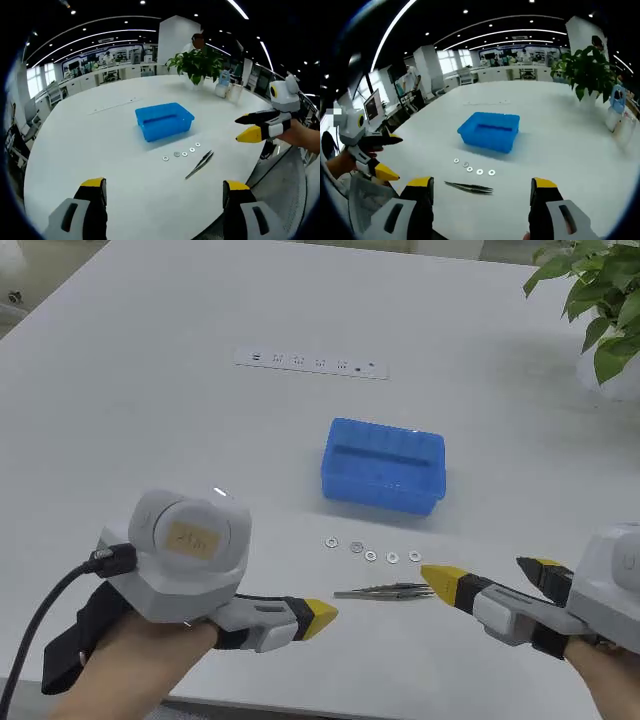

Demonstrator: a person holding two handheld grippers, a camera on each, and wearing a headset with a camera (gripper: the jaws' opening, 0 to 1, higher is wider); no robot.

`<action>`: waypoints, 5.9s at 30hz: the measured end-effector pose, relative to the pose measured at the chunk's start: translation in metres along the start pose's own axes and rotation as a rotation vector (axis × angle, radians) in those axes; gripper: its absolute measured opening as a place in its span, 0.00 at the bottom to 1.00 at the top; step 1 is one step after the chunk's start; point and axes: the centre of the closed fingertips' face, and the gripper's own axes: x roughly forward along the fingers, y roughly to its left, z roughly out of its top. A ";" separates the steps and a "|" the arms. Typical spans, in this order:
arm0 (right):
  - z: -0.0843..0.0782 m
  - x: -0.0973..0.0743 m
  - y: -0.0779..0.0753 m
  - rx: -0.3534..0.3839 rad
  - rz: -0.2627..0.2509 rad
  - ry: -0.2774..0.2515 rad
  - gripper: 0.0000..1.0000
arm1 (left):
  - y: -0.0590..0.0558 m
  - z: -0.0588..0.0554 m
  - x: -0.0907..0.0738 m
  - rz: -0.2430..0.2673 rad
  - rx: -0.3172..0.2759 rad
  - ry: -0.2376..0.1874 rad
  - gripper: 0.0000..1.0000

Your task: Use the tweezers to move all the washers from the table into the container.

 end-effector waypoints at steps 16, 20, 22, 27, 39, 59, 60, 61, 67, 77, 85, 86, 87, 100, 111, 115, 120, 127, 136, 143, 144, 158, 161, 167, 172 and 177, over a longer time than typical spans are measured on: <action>-0.008 0.008 0.000 -0.079 -0.018 0.050 0.74 | -0.002 -0.002 0.006 -0.026 -0.001 0.013 0.99; -0.010 0.009 -0.001 -0.086 -0.018 0.057 0.74 | -0.001 -0.005 0.009 -0.026 0.005 0.021 0.98; -0.009 0.009 -0.001 -0.087 -0.022 0.055 0.74 | -0.002 -0.005 0.009 -0.027 0.005 0.024 0.98; -0.008 0.012 -0.001 -0.064 -0.015 0.055 0.75 | 0.000 -0.005 0.010 -0.029 0.007 0.024 0.98; -0.009 0.013 0.001 -0.080 -0.016 0.061 0.74 | 0.003 -0.002 0.008 -0.025 0.007 0.020 0.98; -0.015 0.012 0.001 -0.068 -0.006 0.073 0.69 | -0.022 -0.006 0.050 -0.208 0.057 0.016 0.65; -0.016 0.013 0.001 -0.066 -0.004 0.076 0.69 | -0.028 -0.006 0.052 -0.241 0.062 0.012 0.62; -0.017 0.013 0.001 -0.064 -0.002 0.079 0.68 | -0.030 -0.006 0.052 -0.250 0.065 0.014 0.57; -0.019 0.010 0.003 -0.062 0.002 0.087 0.67 | -0.037 -0.015 0.067 -0.287 0.093 0.040 0.42; -0.021 0.009 -0.003 -0.056 -0.008 0.100 0.65 | -0.041 -0.023 0.085 -0.321 0.127 0.065 0.23; -0.023 0.013 0.006 -0.082 0.005 0.119 0.63 | -0.047 -0.041 0.100 -0.334 0.204 0.124 0.15; -0.023 0.014 0.007 -0.083 0.008 0.120 0.63 | -0.047 -0.039 0.102 -0.336 0.219 0.114 0.13; -0.023 0.015 0.009 -0.086 0.012 0.123 0.63 | -0.047 -0.039 0.102 -0.334 0.216 0.118 0.10; -0.032 0.028 0.031 -0.171 0.080 0.174 0.47 | -0.063 -0.030 0.099 -0.393 0.360 0.079 0.00; -0.042 0.045 0.052 -0.356 0.159 0.223 0.37 | -0.065 0.012 0.052 -0.402 0.336 -0.025 0.00; -0.039 0.054 0.060 -0.425 0.186 0.224 0.35 | -0.068 0.025 0.038 -0.404 0.342 -0.058 0.00; -0.035 0.063 0.077 -0.452 0.231 0.225 0.29 | -0.071 0.039 0.029 -0.399 0.346 -0.089 0.00; -0.028 0.072 0.098 -0.510 0.278 0.197 0.08 | -0.065 0.050 0.022 -0.371 0.428 -0.116 0.00; -0.001 0.089 0.101 -0.560 0.304 0.136 0.07 | -0.042 0.066 0.022 -0.347 0.472 -0.137 0.00; 0.002 0.110 0.098 -0.513 0.314 0.145 0.07 | -0.026 0.066 0.037 -0.317 0.478 -0.118 0.00; 0.001 0.112 0.098 -0.503 0.314 0.146 0.07 | -0.025 0.066 0.038 -0.316 0.480 -0.114 0.00; -0.004 0.129 0.096 -0.433 0.301 0.153 0.07 | -0.017 0.061 0.050 -0.305 0.503 -0.084 0.00; -0.004 0.130 0.095 -0.433 0.294 0.148 0.07 | -0.016 0.061 0.050 -0.305 0.495 -0.089 0.00; 0.000 0.130 0.097 -0.419 0.292 0.146 0.08 | -0.013 0.064 0.048 -0.302 0.485 -0.097 0.00; -0.002 0.133 0.096 -0.423 0.290 0.156 0.08 | -0.011 0.063 0.050 -0.305 0.479 -0.094 0.00; -0.003 0.132 0.095 -0.422 0.287 0.157 0.08 | -0.014 0.063 0.049 -0.313 0.468 -0.099 0.00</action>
